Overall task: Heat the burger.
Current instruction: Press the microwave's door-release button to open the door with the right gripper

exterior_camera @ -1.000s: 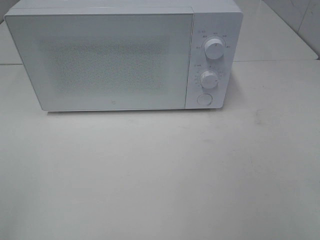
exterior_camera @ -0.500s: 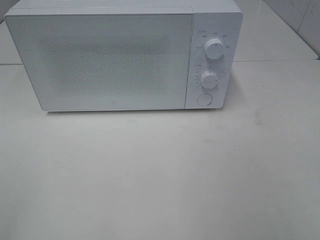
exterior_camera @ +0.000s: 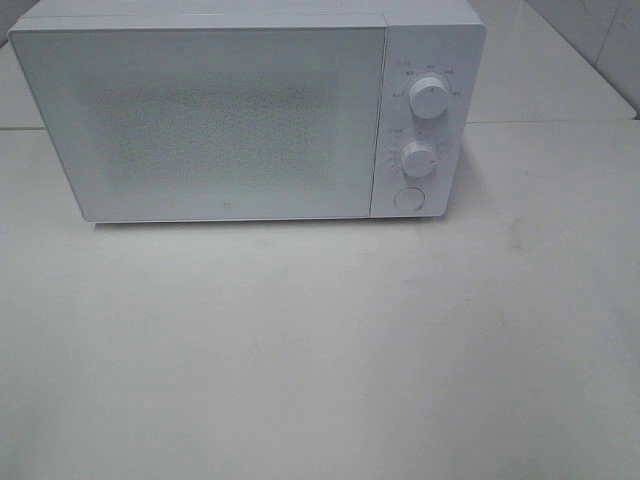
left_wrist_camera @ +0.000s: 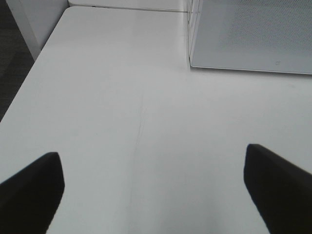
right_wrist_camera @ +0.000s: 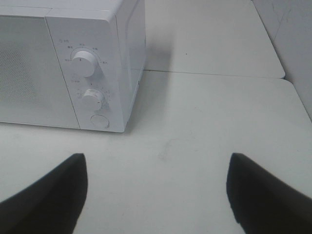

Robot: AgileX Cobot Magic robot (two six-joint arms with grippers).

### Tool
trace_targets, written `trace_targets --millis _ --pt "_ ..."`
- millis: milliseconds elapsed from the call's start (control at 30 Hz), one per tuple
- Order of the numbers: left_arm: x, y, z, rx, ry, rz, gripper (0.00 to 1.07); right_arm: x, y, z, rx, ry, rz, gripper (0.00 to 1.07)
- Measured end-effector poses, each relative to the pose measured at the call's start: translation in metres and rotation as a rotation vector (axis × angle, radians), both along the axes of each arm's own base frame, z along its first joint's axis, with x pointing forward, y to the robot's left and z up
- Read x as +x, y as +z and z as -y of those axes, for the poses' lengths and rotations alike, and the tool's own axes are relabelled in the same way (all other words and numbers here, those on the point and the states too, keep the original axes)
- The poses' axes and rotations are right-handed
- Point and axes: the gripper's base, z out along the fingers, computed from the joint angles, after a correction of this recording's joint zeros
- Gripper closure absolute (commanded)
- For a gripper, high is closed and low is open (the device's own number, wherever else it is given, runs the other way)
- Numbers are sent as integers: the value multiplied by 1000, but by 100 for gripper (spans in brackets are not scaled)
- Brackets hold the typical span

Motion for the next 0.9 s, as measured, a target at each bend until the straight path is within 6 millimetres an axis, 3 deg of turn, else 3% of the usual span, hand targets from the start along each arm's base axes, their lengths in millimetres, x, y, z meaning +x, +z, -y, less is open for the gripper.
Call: trace_targets --millis 267,633,700,900 --pt "0 0 0 0 0 0 15 47 -7 -6 -2 5 -12 31" --pt "0 0 0 0 0 0 15 84 -17 -11 5 7 13 31" --pt "0 0 0 0 0 0 15 101 -25 -13 15 5 13 31" --pt "0 0 0 0 0 0 15 119 -35 -16 25 6 22 31"
